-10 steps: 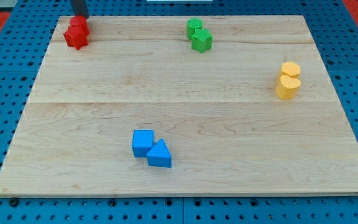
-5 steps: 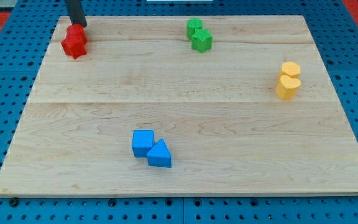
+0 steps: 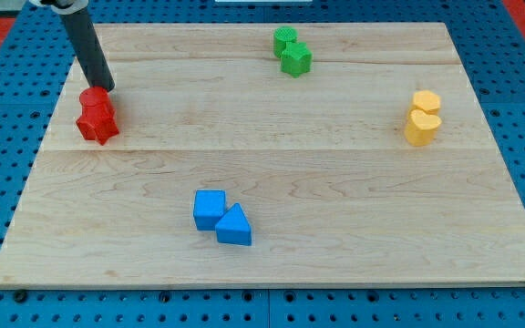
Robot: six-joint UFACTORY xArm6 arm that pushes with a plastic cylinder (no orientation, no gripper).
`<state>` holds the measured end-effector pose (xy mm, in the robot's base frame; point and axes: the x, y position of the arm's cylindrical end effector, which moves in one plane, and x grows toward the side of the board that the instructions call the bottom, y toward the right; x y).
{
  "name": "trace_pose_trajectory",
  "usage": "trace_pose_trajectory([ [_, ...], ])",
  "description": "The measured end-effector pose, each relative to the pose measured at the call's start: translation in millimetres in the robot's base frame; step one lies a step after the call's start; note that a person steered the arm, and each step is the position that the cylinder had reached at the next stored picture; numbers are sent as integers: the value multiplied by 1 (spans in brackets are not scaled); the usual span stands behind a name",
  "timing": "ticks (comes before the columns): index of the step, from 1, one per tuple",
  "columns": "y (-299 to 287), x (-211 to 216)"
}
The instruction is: Keep red blocks in a diagonal line with yellow hexagon
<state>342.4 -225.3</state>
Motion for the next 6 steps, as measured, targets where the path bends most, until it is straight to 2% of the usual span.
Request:
trace_pose_trajectory([
  [3, 0, 29],
  [6, -15, 20],
])
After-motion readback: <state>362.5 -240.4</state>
